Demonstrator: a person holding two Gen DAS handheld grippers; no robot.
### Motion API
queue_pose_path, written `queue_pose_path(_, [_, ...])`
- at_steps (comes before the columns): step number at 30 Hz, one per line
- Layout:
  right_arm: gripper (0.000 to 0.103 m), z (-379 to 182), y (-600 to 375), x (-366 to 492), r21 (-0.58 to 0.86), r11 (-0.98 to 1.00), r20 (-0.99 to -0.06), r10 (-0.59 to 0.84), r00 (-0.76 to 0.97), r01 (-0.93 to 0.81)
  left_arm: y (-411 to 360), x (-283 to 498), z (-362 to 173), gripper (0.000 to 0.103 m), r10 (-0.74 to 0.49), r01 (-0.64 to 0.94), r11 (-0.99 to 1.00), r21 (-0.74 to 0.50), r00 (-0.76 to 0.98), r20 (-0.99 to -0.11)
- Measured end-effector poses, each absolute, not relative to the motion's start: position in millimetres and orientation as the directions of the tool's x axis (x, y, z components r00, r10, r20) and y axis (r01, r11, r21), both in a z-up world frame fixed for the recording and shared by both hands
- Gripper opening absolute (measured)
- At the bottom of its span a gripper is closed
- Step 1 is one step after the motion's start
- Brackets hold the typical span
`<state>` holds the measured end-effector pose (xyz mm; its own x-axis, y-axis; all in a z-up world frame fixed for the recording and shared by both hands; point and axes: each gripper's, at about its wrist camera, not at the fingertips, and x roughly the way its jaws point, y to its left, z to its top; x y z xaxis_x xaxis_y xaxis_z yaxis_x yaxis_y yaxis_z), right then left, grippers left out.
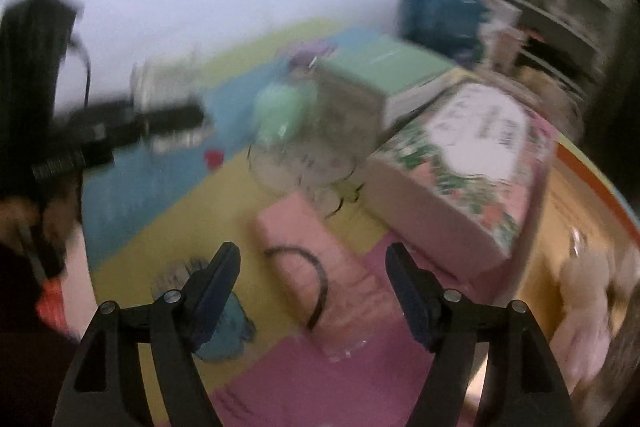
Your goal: Organize soft objects
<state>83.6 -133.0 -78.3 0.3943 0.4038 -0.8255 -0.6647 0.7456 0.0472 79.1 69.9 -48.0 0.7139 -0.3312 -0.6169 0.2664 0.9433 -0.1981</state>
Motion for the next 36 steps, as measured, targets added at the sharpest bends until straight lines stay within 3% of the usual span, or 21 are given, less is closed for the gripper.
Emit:
queue_pose_path(8, [0.075, -91, -131, 89, 0.05, 0.752, -0.847, 0.38, 0.371, -0.657, 65, 77, -48, 0.037, -0.334, 0.274, 0.942, -0.194, 0.711, -0.619])
queue_pose_path(11, [0.055, -88, -136, 85, 0.066, 0.778, -0.833, 0.387, 0.394, -0.625, 60, 76, -47, 0.037, -0.336, 0.282, 0.941, -0.187, 0.71, -0.619])
queue_pose_path(22, [0.053, -67, -150, 50, 0.189, 0.842, -0.738, 0.461, 0.493, -0.505, 49, 68, -42, 0.037, -0.351, 0.306, 0.935, -0.181, 0.714, -0.606])
queue_pose_path(36, [0.053, -36, -189, 17, 0.228, 0.923, -0.651, 0.38, 0.657, -0.309, 22, 54, -27, 0.037, -0.392, 0.364, 0.916, -0.169, 0.719, -0.574])
